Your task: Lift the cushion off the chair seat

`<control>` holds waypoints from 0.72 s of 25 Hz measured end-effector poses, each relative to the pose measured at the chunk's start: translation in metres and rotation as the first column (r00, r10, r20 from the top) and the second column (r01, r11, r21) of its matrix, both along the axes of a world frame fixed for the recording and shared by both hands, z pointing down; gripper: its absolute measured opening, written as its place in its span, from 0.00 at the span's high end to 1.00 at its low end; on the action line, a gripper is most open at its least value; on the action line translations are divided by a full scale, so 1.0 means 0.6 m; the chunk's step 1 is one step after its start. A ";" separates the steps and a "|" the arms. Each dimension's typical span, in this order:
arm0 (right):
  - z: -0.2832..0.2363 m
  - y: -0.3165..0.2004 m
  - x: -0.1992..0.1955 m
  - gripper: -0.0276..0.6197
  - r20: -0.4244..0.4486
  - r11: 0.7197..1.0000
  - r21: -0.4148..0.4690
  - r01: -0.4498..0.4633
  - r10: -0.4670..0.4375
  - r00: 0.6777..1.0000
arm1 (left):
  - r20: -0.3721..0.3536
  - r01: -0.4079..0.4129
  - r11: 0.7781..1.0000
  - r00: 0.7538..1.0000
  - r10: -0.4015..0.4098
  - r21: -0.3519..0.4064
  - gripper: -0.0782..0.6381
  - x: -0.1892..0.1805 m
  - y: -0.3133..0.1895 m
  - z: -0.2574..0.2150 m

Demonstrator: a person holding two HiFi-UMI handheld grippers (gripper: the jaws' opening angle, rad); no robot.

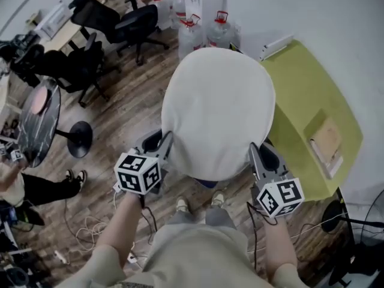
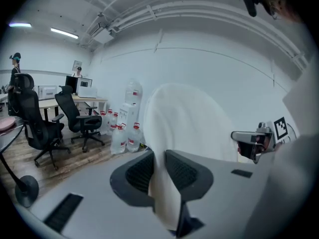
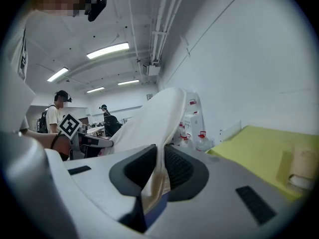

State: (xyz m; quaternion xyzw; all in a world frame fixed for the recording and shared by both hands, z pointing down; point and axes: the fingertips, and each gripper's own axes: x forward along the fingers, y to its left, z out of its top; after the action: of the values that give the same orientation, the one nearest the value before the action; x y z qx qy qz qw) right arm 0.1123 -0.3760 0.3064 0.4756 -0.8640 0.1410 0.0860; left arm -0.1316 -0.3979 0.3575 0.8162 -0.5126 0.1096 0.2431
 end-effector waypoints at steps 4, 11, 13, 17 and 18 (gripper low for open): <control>-0.057 0.023 0.014 0.84 0.020 0.998 0.057 -0.014 0.013 1.000 | -0.016 0.007 0.998 1.000 -0.006 0.058 0.76 0.013 0.027 -0.062; -0.125 0.057 0.009 0.85 0.048 0.993 0.118 -0.013 0.008 0.999 | -0.021 0.006 0.992 1.000 -0.004 0.123 0.76 0.008 0.052 -0.127; -0.133 0.063 0.006 0.85 0.057 0.992 0.128 -0.016 0.009 0.998 | -0.019 0.007 0.991 1.000 -0.004 0.137 0.76 0.004 0.057 -0.138; -0.142 0.080 0.021 0.85 0.055 0.991 0.131 -0.009 0.002 0.998 | -0.017 0.012 0.989 1.000 -0.009 0.145 0.76 0.018 0.077 -0.151; -0.143 0.082 0.026 0.85 0.054 0.991 0.131 -0.007 0.000 0.999 | -0.017 0.014 0.989 1.000 -0.012 0.145 0.76 0.022 0.080 -0.152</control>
State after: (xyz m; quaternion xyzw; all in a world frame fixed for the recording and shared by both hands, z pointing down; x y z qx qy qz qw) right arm 0.1277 -0.3269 0.2208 0.4780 -0.8725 0.0969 0.0312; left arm -0.1186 -0.3497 0.2665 0.8290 -0.5227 0.0641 0.1879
